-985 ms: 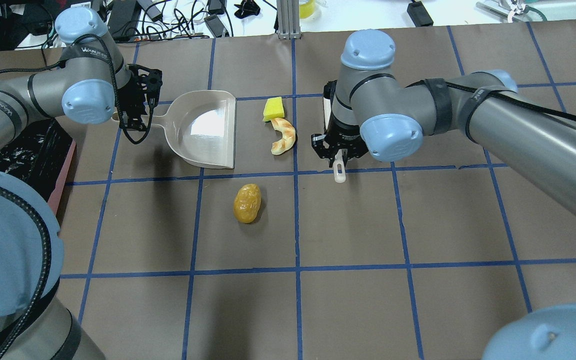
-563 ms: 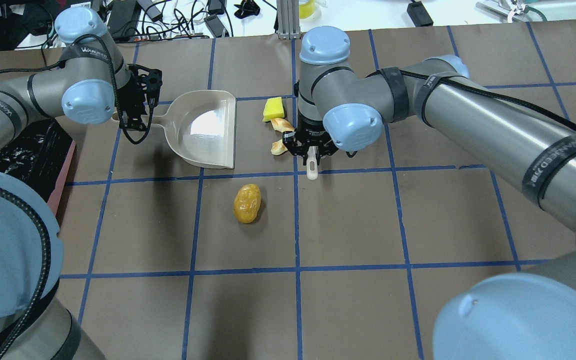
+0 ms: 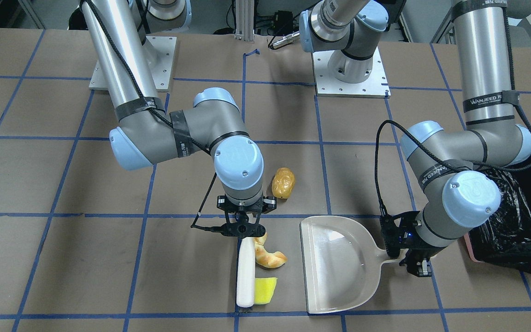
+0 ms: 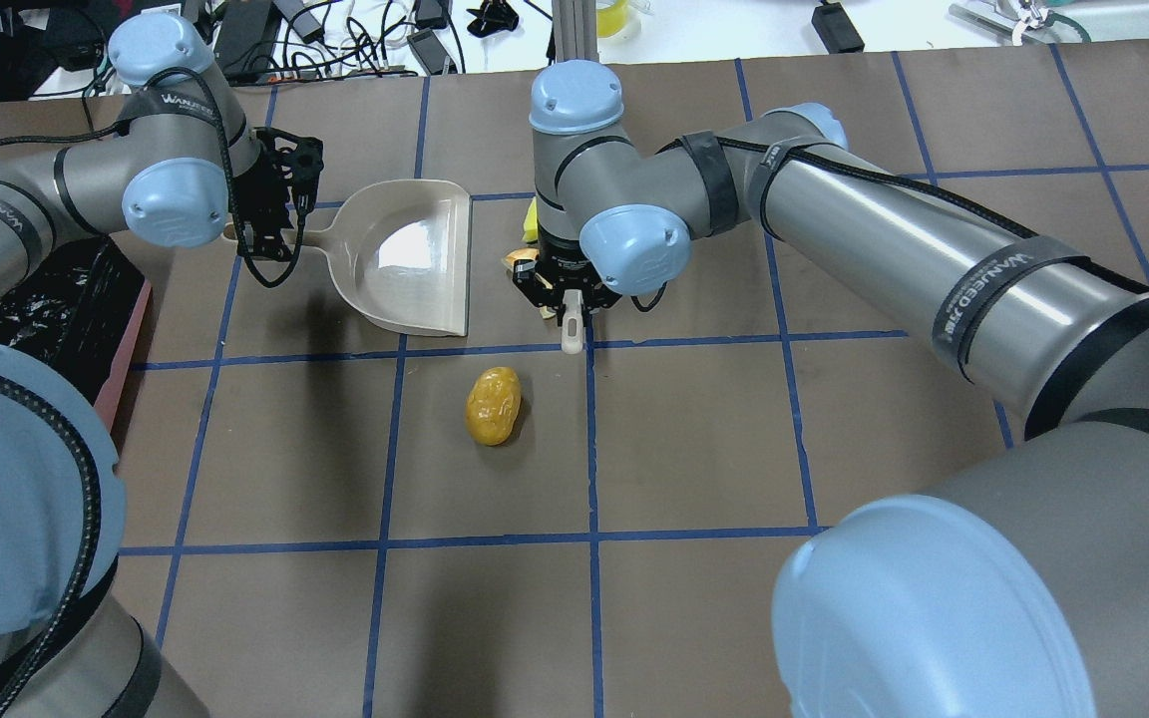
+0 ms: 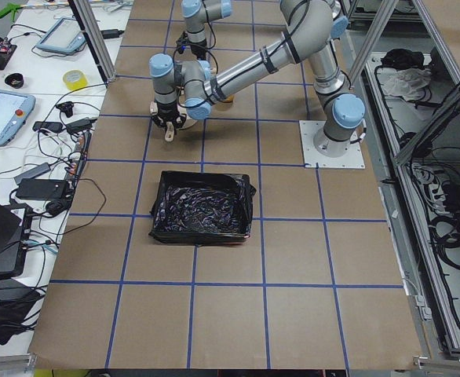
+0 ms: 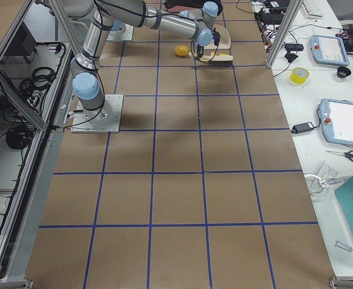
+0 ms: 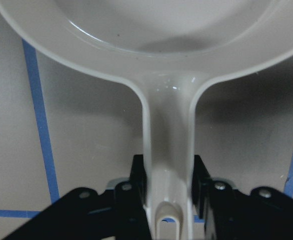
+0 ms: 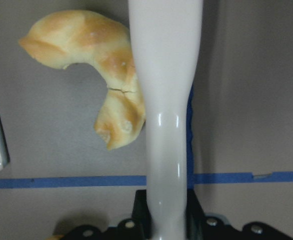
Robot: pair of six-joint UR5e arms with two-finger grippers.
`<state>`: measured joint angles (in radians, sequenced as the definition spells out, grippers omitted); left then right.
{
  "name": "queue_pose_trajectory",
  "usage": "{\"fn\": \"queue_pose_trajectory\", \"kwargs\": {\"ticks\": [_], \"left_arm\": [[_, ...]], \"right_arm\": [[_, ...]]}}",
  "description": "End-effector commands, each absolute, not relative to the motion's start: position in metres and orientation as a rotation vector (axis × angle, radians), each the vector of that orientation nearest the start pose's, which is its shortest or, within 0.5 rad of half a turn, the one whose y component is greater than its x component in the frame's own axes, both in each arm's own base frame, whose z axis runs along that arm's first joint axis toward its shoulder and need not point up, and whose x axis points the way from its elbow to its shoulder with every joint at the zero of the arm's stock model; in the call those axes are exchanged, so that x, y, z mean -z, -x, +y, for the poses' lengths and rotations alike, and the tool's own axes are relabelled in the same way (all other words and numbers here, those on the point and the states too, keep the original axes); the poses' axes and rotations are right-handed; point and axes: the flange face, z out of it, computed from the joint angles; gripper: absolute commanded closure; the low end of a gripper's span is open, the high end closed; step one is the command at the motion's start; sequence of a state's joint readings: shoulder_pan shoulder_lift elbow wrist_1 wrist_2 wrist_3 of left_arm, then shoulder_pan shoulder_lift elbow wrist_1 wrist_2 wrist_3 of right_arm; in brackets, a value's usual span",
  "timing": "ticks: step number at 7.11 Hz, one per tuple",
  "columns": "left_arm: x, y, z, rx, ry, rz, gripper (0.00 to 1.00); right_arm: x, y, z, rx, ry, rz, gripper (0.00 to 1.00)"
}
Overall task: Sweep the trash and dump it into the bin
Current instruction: 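Sweep the sponge and bread roll into the dustpan with the right gripper's brush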
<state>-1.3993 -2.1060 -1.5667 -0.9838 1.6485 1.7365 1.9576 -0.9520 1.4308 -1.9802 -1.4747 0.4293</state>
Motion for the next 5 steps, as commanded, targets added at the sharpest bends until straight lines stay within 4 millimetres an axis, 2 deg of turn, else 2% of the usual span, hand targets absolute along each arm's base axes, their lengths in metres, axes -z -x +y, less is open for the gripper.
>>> {"fn": "queue_pose_trajectory", "kwargs": {"ticks": [1,3,5], "left_arm": [[-0.241,0.013,-0.671,-0.046,-2.148,2.16,1.0],[-0.244,0.013,-0.669,-0.048,-2.149,2.161,1.0],[-0.246,0.013,-0.669,-0.046,-2.148,2.16,1.0]], "right_arm": [[-0.215,-0.456,-0.571,-0.134,-0.093,3.075,1.0],[-0.221,-0.51,-0.558,-0.141,-0.122,3.002,1.0],[-0.234,-0.564,-0.553,-0.137,-0.164,2.916,1.0]]}}
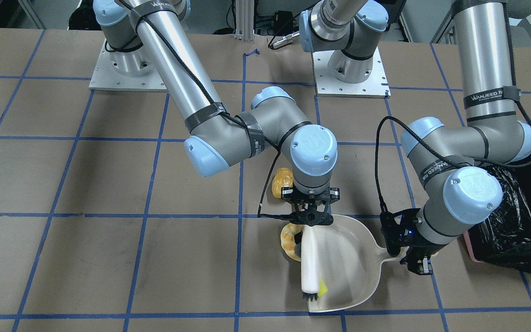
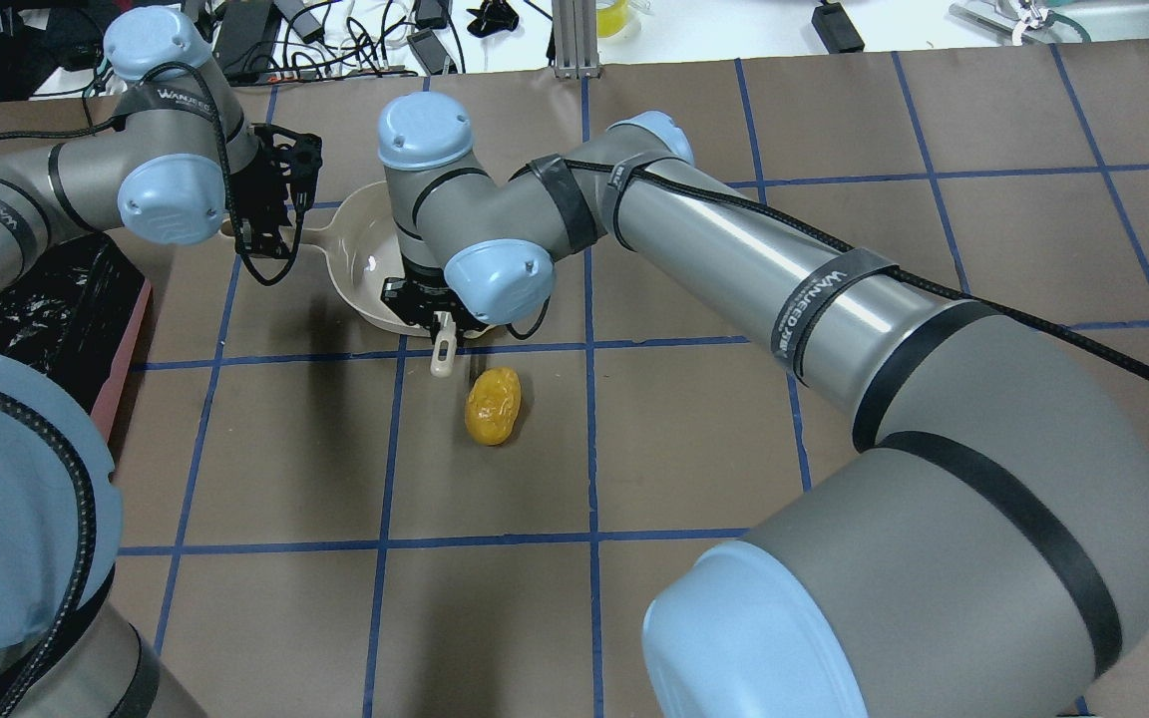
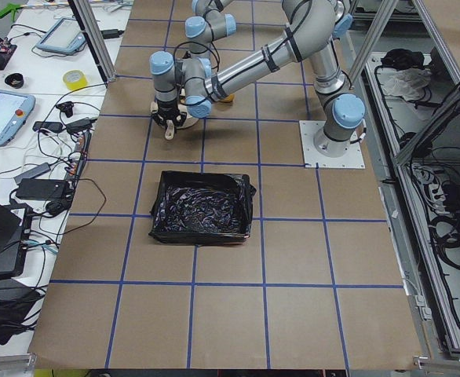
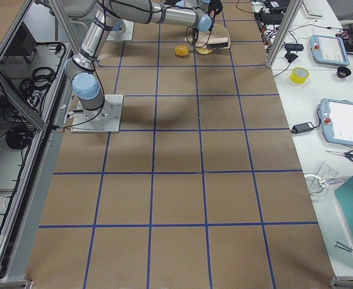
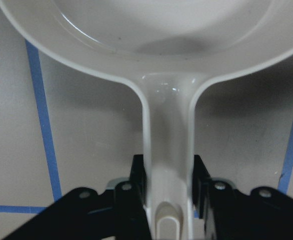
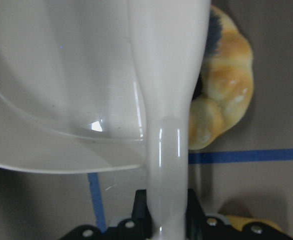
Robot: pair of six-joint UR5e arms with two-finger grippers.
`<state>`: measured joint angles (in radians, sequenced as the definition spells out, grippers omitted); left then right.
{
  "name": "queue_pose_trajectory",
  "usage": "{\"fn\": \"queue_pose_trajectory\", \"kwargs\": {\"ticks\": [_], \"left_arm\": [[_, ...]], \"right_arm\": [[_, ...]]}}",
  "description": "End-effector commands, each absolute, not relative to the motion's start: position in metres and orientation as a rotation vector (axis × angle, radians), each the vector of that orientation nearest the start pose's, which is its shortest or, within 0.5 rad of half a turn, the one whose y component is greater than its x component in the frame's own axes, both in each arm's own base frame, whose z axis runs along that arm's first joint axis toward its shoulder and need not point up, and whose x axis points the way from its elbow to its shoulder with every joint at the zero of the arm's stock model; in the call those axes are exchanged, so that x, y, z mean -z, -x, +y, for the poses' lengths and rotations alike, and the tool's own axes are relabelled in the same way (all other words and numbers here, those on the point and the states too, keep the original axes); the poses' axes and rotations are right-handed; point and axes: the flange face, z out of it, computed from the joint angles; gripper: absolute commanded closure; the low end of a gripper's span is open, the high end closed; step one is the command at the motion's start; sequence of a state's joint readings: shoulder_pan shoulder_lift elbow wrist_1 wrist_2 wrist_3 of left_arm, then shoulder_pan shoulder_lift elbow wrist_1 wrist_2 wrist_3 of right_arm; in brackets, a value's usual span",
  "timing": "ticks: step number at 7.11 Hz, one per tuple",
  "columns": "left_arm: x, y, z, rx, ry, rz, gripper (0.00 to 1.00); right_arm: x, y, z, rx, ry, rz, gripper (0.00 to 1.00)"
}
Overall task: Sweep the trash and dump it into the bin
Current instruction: 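Sweep the sponge and bread roll into the dustpan with the right gripper's brush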
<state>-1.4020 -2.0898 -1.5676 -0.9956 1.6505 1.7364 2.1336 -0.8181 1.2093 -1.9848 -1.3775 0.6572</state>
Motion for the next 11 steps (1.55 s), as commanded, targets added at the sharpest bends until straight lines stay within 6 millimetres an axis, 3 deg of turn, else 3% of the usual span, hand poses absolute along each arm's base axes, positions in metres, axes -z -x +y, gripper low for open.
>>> {"fn": "queue_pose_trajectory", "kwargs": {"ticks": [1,2,3,4,6,8,9,11], "left_arm": [[-0.246,0.013,-0.669,-0.048,-2.147,2.159,1.0],[-0.248,0.013,-0.669,-0.044,-2.146,2.158,1.0],[-0.247,0.013,-0.669,-0.045,-2.147,2.159,1.0],[-0.247,0.013,-0.669,-0.045,-2.147,2.159,1.0],[-0.247,0.013,-0.669,-0.045,-2.147,2.159,1.0],[-0.246,0.013,-0.668,-0.046,-2.15,2.158,1.0],[-0.245,0.013,-0.668,-0.05,-2.15,2.158,1.0],[-0.238,0.013,-0.667,-0.064,-2.156,2.167,1.0]], "right_arm": [[-0.241,-0.584,-0.549,-0.126,-0.187,2.894,1.0],[-0.257,-0.592,-0.547,-0.153,-0.221,2.836,1.0],[-0.274,-0.588,-0.544,-0.158,-0.219,2.852,1.0],[-0.301,-0.566,-0.542,-0.176,-0.193,2.915,1.0],[-0.32,-0.55,-0.542,-0.166,-0.162,2.952,1.0],[-0.315,-0.49,-0.566,-0.267,-0.157,3.084,1.0],[-0.31,-0.475,-0.562,-0.3,-0.181,3.092,1.0],[-0.277,-0.455,-0.534,-0.383,-0.267,3.11,1.0]]}}
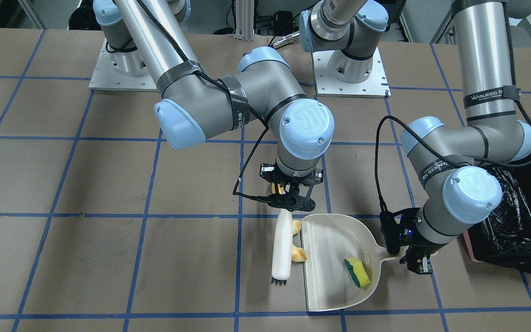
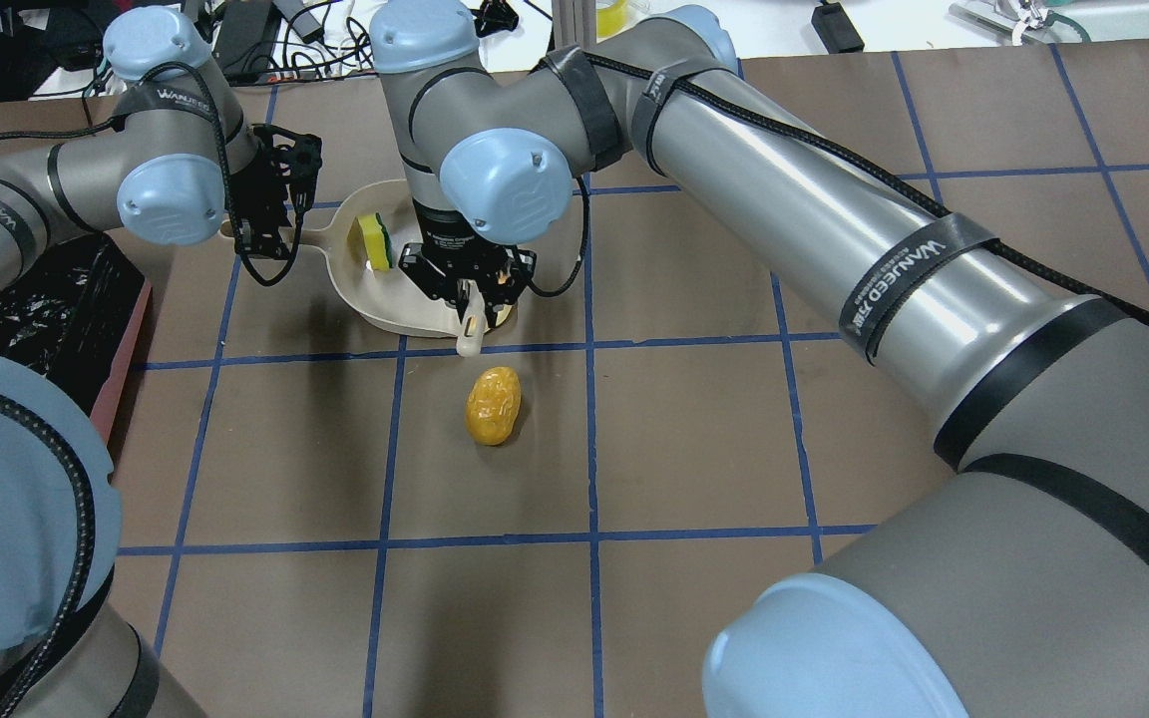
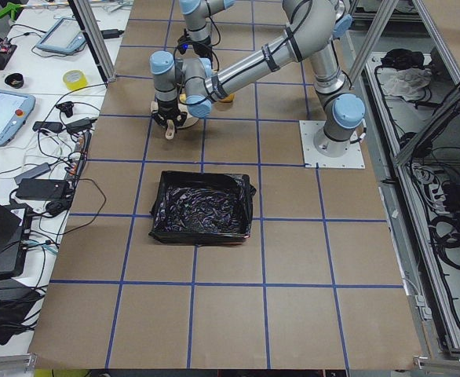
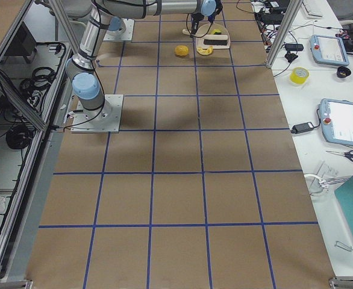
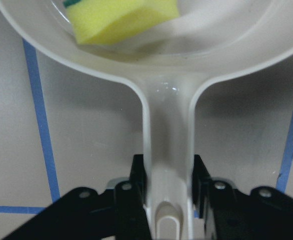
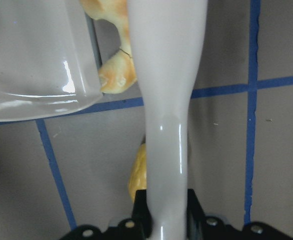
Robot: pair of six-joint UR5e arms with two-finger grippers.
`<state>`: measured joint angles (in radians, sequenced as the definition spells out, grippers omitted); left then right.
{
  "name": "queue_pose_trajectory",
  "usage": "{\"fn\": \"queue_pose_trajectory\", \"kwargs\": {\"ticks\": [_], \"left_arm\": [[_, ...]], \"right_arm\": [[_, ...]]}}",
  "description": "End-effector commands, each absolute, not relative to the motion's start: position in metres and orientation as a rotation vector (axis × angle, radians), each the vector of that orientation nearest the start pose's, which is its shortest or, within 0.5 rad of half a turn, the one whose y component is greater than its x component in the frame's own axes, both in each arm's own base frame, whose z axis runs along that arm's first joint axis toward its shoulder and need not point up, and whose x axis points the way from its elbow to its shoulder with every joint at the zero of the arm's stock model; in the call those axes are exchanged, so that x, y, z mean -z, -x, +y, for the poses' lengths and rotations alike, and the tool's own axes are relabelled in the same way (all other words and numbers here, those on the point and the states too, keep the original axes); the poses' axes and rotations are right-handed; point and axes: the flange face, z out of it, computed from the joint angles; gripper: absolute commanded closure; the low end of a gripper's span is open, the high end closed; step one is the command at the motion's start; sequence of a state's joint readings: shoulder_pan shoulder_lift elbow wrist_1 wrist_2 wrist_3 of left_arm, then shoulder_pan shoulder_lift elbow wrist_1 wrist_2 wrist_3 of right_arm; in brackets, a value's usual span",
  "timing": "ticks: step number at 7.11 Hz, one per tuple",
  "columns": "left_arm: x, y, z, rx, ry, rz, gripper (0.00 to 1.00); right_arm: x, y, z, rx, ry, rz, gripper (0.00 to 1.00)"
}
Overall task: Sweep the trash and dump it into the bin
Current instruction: 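Sweep the sponge and bread roll into the dustpan with the right gripper's brush, then brush the yellow potato toward the dustpan with the right gripper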
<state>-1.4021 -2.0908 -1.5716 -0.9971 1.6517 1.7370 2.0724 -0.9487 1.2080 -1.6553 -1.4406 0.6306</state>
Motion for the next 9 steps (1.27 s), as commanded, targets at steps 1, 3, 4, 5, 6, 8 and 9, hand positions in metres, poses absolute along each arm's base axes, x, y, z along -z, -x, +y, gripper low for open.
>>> {"fn": "queue_pose_trajectory", "kwargs": {"ticks": [1,3,4,5,6,8,9], "left_arm": [[-0.236,0.014,-0.667,-0.068,-2.159,2.166,1.0],[-0.235,0.014,-0.667,-0.071,-2.159,2.169,1.0],[-0.235,0.015,-0.667,-0.07,-2.16,2.167,1.0],[-0.235,0.015,-0.667,-0.07,-2.16,2.167,1.0],[-0.236,0.015,-0.667,-0.068,-2.159,2.166,1.0],[-0.237,0.015,-0.667,-0.067,-2.158,2.165,1.0],[-0.237,0.015,-0.667,-0.067,-2.158,2.165,1.0]], "right_arm": [[-0.263,-0.449,-0.521,-0.365,-0.377,3.096,1.0],[-0.235,-0.446,-0.507,-0.283,-0.434,3.06,1.0],[-0.233,-0.447,-0.507,-0.277,-0.476,3.044,1.0],[-0.234,-0.449,-0.509,-0.264,-0.473,3.042,1.0],[-0.233,-0.453,-0.508,-0.245,-0.479,3.032,1.0],[-0.234,-0.468,-0.495,-0.256,-0.477,3.029,1.0],[-0.232,-0.473,-0.493,-0.309,-0.49,2.983,1.0]]}}
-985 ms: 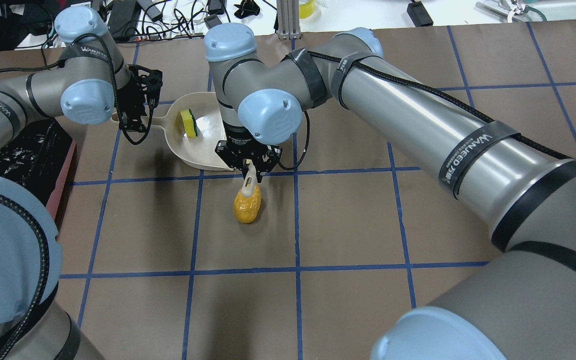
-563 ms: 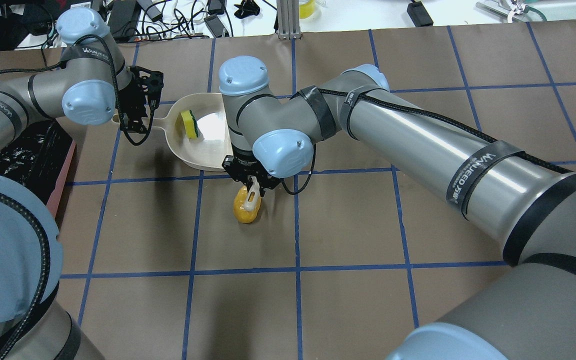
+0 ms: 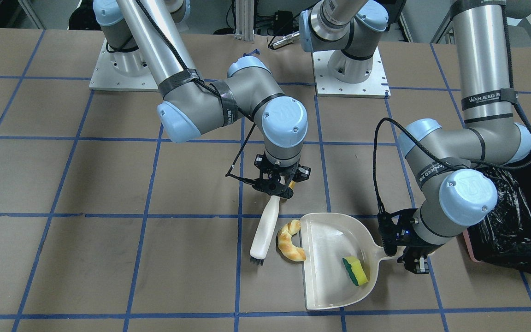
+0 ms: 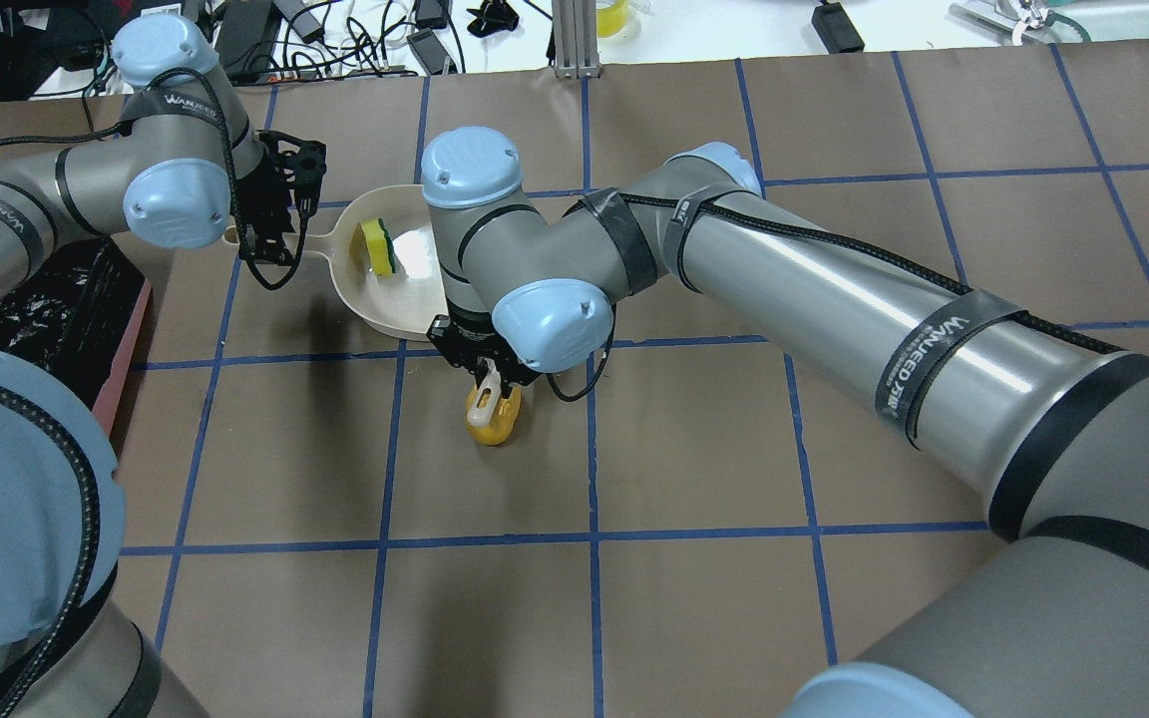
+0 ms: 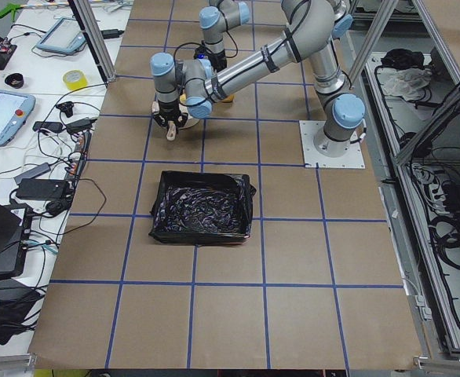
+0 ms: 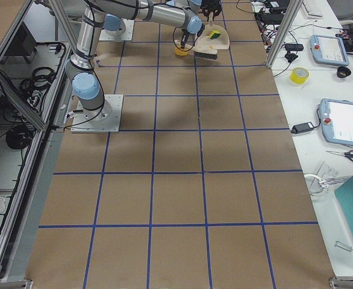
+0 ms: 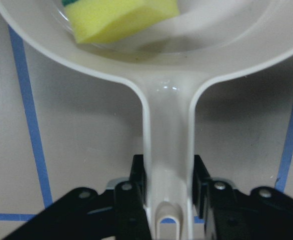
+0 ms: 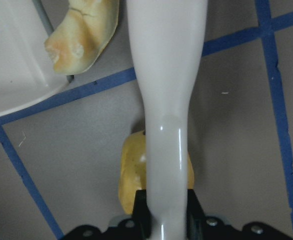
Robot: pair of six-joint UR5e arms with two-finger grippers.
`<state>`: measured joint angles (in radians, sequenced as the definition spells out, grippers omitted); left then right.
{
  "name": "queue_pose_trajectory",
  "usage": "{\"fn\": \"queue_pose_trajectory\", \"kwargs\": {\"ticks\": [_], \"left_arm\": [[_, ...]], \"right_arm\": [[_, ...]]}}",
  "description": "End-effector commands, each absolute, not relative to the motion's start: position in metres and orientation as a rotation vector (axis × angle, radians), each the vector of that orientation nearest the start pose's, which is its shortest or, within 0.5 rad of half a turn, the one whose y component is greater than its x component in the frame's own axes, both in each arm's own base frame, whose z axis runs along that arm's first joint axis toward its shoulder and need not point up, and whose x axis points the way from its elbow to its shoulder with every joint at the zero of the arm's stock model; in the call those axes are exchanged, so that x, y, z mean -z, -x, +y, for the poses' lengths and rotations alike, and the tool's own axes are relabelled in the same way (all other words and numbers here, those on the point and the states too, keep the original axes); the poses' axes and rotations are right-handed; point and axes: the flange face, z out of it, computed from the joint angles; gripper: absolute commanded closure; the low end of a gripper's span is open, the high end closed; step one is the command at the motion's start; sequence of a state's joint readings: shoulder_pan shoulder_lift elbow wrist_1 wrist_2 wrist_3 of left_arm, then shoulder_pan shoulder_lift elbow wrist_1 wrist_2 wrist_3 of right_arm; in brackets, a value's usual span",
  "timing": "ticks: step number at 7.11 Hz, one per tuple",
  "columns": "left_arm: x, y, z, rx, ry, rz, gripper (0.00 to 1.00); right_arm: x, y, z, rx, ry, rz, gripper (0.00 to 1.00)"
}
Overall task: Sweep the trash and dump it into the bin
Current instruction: 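Brush the yellow potato toward the dustpan with the right gripper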
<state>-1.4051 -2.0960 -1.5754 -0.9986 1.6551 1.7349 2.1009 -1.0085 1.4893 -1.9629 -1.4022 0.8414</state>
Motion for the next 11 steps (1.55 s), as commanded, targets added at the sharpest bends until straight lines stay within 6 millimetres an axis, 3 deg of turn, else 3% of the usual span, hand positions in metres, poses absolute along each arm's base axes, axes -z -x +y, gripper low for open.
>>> {"fn": "queue_pose_trajectory", "kwargs": {"ticks": [1,5,9,11], "left_arm": [[-0.238,0.014,-0.666,-0.067,-2.156,2.167,1.0],[-0.243,0.015,-0.665,-0.061,-2.156,2.16,1.0],[-0.242,0.014,-0.665,-0.079,-2.152,2.157,1.0],[-0.244,0.015,-0.665,-0.076,-2.152,2.154,1.0]], "right_arm": [[-0.232,-0.476,-0.492,-0.327,-0.488,2.966,1.0],[-0.227,-0.49,-0.489,-0.464,-0.525,2.832,1.0],[-0.256,-0.533,-0.532,-0.501,-0.59,2.642,1.0],[-0.279,-0.544,-0.541,-0.509,-0.611,2.571,1.0]]}}
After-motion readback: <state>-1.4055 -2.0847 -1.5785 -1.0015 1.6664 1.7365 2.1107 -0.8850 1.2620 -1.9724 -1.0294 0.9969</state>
